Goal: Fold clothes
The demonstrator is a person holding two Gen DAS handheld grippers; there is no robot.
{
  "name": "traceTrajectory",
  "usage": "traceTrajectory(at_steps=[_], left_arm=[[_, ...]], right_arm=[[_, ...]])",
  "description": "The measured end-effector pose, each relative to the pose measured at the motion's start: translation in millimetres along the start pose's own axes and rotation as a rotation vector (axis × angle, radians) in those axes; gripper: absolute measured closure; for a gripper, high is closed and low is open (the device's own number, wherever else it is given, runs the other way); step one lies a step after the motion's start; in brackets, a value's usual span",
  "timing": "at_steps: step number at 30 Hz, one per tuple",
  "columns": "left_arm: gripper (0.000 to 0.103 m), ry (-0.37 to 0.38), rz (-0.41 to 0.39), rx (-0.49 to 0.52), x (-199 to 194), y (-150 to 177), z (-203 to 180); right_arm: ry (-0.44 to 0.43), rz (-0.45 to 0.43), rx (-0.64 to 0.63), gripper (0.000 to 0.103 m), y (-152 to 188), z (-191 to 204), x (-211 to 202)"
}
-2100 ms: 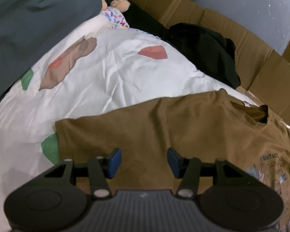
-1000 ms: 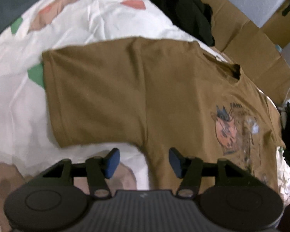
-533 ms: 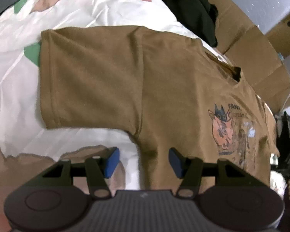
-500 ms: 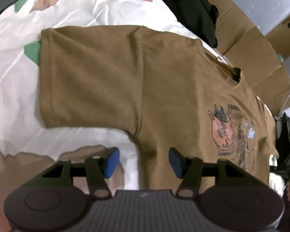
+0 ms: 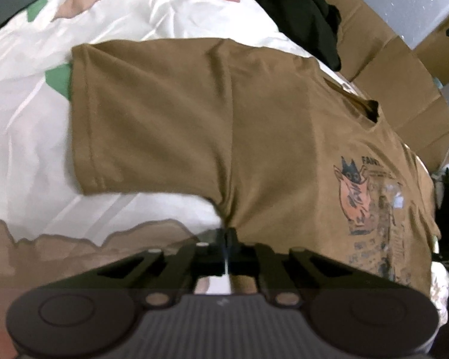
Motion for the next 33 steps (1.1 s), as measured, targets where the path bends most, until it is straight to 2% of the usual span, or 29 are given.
traceTrajectory(at_steps=[4,6,8,9,11,12,13,14,22,25,27,28,29,31,33], left_arm=[[0.103,0.007,0.004,-0.047,-3,-2,11],[0.095,0.042,0.015,-0.064,-5,-1,10],[0.079,0.067,0.017,-0.067,-8,1,7],[0.075,0.074,0.018,-0.062,-8,2,5],[0.064,0.081,0.023,-0.049,-8,4,1],[0.062,0.083,0.027,-0.042,-8,6,0],[0.059,0.086,0.035,-0.032,-6,8,-3],[0.059,0.086,0.043,-0.024,-5,10,-5],[0.060,0.079,0.087,0.010,-7,21,-8],[0.060,0.098,0.134,0.023,-9,30,-11],[0.063,0.106,0.168,0.051,-10,41,-16],[0.072,0.107,0.179,0.064,-11,45,-17],[0.085,0.107,0.194,0.079,-11,50,-18],[0.094,0.110,0.215,0.092,-11,57,-18],[0.098,0.116,0.216,0.096,-13,61,-17]], right_arm=[[0.057,-0.005,-0.017,0.099,-8,-17,-13],[0.070,0.004,-0.033,0.098,-10,-20,-16],[0.078,0.019,-0.048,0.096,-12,-20,-17],[0.073,0.024,-0.046,0.095,-12,-19,-16],[0.037,0.022,-0.028,0.083,-13,-19,-17],[0.030,0.021,-0.024,0.079,-13,-19,-18],[0.018,0.017,-0.016,0.068,-12,-20,-19],[0.012,0.021,-0.006,0.064,-10,-21,-18],[-0.053,0.104,0.011,0.063,17,-19,-2],[-0.063,0.108,0.004,0.063,25,-17,-1],[-0.064,0.113,-0.016,0.072,27,-14,-3],[-0.062,0.114,-0.027,0.093,28,-13,-5],[-0.058,0.117,-0.042,0.097,29,-12,-6],[-0.031,0.119,-0.066,0.097,30,-15,-12],[-0.008,0.115,-0.074,0.097,32,-20,-18]])
Point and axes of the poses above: each gripper's, at about its wrist camera, not at the fingertips, and x roughly the way its jaws point, z to its left, y to its underside, the point moved 5 cm from there along x, roughly the way its jaws point, and after that the axes turned 2 degrees about x, right-handed, at the moved point
